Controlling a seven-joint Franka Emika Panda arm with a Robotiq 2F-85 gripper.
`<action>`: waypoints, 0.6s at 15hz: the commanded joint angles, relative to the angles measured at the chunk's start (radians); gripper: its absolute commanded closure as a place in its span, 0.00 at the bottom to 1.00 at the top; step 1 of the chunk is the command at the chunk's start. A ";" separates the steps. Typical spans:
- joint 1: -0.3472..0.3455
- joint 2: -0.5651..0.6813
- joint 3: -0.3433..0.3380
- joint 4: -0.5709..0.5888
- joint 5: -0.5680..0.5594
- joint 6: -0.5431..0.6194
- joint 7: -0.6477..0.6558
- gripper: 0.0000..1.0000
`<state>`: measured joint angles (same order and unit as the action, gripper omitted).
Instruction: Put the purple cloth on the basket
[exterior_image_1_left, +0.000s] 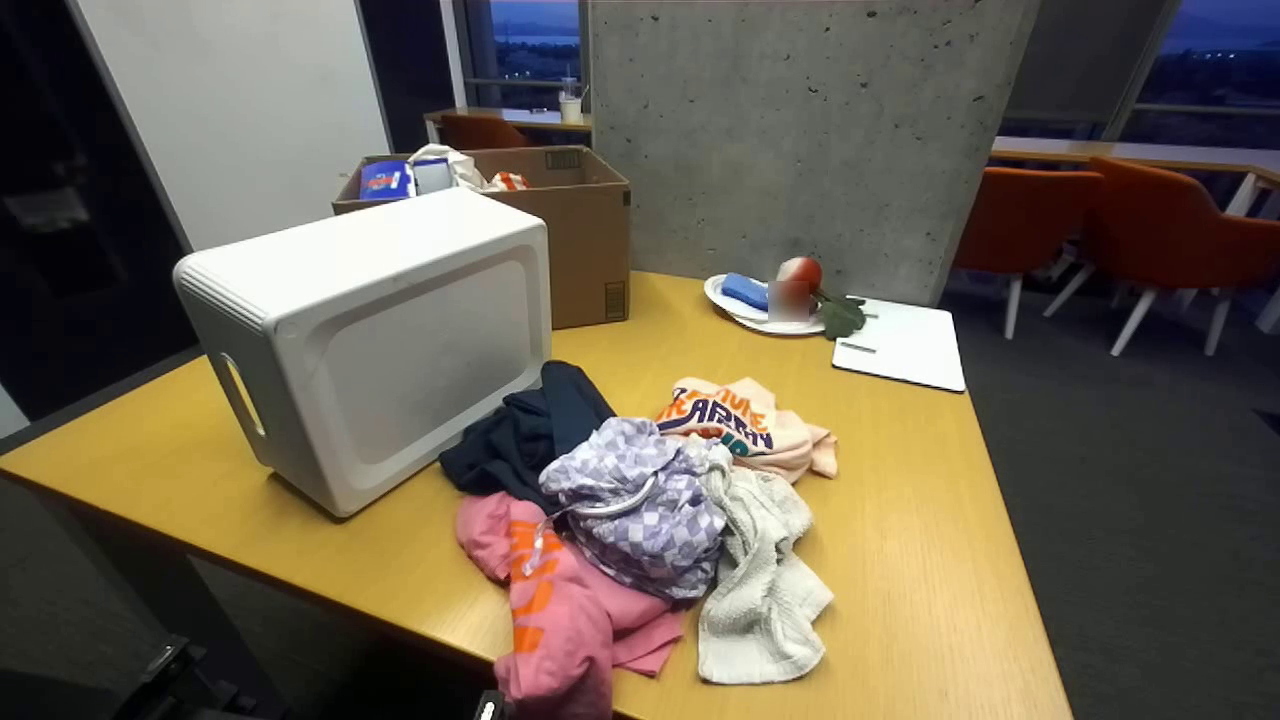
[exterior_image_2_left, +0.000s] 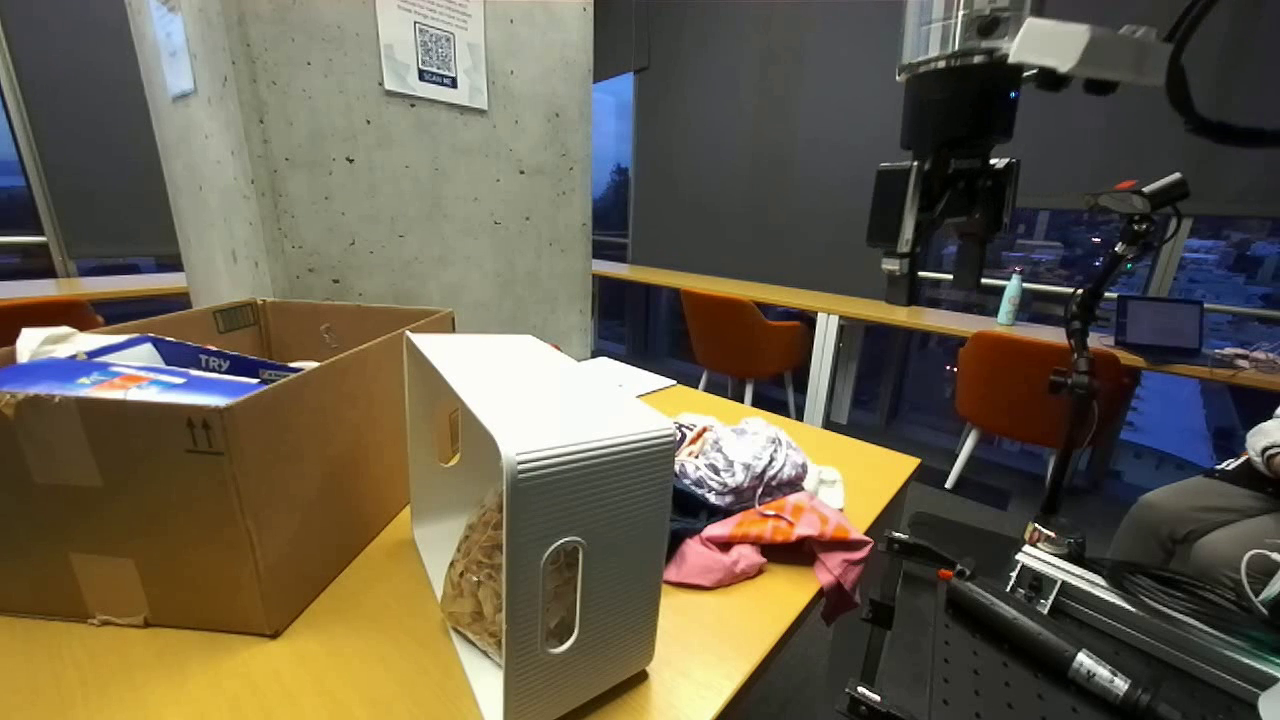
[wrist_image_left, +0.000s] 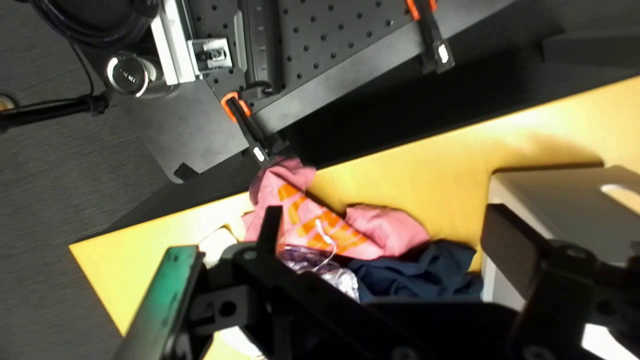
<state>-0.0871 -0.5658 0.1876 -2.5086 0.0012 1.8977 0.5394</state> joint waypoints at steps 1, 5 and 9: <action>-0.067 0.085 0.019 -0.049 -0.103 0.241 0.139 0.00; -0.151 0.197 0.020 -0.094 -0.281 0.483 0.365 0.00; -0.271 0.386 -0.015 -0.073 -0.526 0.655 0.641 0.00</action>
<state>-0.2811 -0.3145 0.1927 -2.6221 -0.3757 2.4628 1.0100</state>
